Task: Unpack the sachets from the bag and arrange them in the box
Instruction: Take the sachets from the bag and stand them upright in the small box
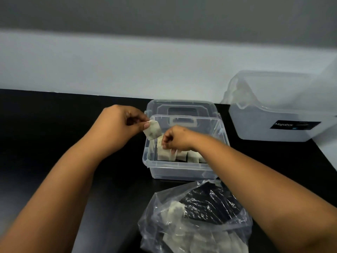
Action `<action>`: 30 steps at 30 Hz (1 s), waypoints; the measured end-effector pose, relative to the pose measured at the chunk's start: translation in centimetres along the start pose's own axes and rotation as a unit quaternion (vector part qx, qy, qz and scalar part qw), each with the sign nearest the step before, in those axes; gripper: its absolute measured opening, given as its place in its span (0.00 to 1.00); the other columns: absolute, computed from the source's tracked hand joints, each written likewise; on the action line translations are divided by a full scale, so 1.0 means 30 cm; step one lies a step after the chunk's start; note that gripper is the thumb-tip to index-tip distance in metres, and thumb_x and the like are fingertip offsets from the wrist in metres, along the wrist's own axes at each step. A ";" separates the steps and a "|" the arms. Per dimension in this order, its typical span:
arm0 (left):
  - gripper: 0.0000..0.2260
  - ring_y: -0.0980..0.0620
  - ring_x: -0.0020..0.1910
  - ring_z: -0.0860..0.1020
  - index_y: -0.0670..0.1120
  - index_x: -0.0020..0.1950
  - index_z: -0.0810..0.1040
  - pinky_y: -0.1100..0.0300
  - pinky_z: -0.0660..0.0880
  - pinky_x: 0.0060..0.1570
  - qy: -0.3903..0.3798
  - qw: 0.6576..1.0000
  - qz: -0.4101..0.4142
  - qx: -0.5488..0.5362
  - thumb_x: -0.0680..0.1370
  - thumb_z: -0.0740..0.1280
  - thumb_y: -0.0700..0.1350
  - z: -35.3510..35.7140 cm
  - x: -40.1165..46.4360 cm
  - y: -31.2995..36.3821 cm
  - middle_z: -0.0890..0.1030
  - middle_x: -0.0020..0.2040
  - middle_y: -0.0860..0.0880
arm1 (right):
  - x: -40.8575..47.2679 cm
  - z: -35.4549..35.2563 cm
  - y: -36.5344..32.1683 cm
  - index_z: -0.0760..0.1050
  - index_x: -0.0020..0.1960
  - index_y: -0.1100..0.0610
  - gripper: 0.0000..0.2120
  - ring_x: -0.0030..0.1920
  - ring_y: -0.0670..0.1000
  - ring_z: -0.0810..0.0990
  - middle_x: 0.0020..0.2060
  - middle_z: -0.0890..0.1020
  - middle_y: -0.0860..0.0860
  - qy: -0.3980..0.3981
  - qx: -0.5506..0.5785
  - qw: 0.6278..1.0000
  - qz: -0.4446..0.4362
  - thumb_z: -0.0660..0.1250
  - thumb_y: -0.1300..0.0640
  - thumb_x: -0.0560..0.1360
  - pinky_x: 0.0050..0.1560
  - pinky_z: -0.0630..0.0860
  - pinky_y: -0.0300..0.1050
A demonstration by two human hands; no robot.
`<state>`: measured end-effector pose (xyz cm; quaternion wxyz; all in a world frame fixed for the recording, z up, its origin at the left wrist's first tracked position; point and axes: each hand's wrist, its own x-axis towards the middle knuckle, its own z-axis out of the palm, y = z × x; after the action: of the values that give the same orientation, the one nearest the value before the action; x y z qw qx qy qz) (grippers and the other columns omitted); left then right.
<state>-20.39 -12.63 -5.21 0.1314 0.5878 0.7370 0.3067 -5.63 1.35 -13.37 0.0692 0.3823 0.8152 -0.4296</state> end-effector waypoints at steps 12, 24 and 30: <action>0.03 0.68 0.41 0.78 0.55 0.46 0.84 0.79 0.68 0.36 -0.033 0.999 0.017 -0.018 0.73 0.73 0.48 -0.012 0.031 -0.049 0.82 0.39 0.60 | 0.095 0.002 -0.004 0.80 0.53 0.61 0.06 0.42 0.53 0.84 0.48 0.84 0.57 0.036 -0.060 0.997 0.029 0.67 0.63 0.77 0.51 0.82 0.51; 0.03 0.56 0.42 0.80 0.50 0.48 0.81 0.61 0.76 0.45 -0.238 0.964 0.096 0.066 0.76 0.70 0.47 0.281 0.209 0.148 0.80 0.40 0.56 | -0.349 -0.183 0.105 0.80 0.48 0.53 0.04 0.39 0.45 0.80 0.33 0.77 0.41 0.293 -0.079 0.952 0.023 0.66 0.57 0.78 0.37 0.70 0.33; 0.03 0.58 0.33 0.81 0.45 0.49 0.79 0.60 0.77 0.41 -0.349 0.925 0.118 0.090 0.77 0.69 0.43 0.532 0.286 0.212 0.79 0.36 0.55 | -0.505 -0.167 0.170 0.82 0.47 0.53 0.04 0.39 0.44 0.82 0.35 0.82 0.45 0.362 -0.033 0.932 0.012 0.69 0.55 0.76 0.44 0.77 0.39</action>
<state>-8.90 1.01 -12.32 0.2891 0.7500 0.5943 0.0278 9.50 -1.70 -6.86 -0.2131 0.5189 0.7940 -0.2343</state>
